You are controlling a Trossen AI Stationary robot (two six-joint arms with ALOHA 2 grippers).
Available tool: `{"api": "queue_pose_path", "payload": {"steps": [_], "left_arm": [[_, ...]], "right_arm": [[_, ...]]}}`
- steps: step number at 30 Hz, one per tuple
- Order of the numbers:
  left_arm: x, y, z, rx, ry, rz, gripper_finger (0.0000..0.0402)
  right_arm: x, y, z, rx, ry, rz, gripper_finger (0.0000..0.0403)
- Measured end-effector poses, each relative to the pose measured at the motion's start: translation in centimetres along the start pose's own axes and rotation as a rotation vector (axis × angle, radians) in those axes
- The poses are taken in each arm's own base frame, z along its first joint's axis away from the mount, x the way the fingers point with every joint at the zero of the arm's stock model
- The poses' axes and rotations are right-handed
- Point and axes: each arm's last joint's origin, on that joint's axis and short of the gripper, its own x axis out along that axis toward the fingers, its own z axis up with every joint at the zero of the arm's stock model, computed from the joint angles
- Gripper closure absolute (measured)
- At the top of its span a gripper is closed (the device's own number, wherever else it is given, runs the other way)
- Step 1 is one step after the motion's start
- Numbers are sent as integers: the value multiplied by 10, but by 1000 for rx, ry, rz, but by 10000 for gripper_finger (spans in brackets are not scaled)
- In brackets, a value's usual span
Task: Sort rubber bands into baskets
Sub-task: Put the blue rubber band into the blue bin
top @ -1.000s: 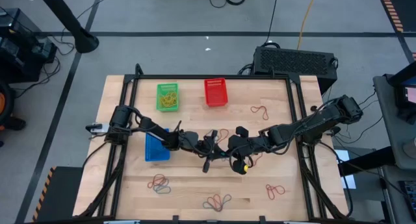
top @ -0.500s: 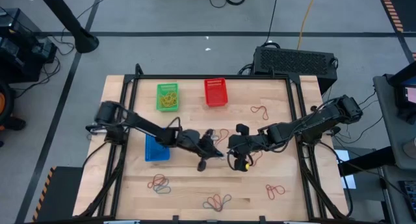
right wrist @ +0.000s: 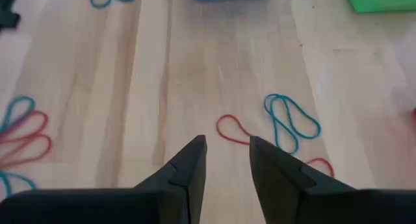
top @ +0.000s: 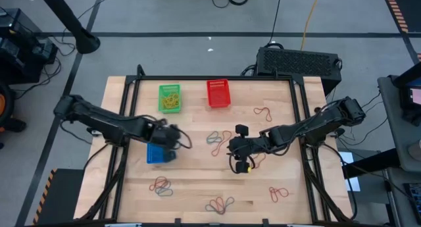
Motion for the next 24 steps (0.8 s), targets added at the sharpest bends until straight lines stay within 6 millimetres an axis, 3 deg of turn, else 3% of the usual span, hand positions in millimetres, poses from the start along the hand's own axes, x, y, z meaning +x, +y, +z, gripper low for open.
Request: {"api": "queue_pose_path", "payload": {"steps": [7, 13, 24], "left_arm": [[-25, 11, -35, -209, 210, 150, 400], [-16, 9, -41, -224, 217, 143, 395], [-5, 12, -52, -243, 288, 155, 340]], "right_arm": [[8, 2, 0, -37, -7, 1, 293], [13, 3, -2, -40, 6, 0, 293], [12, 3, -4, -39, 22, 1, 293]]}}
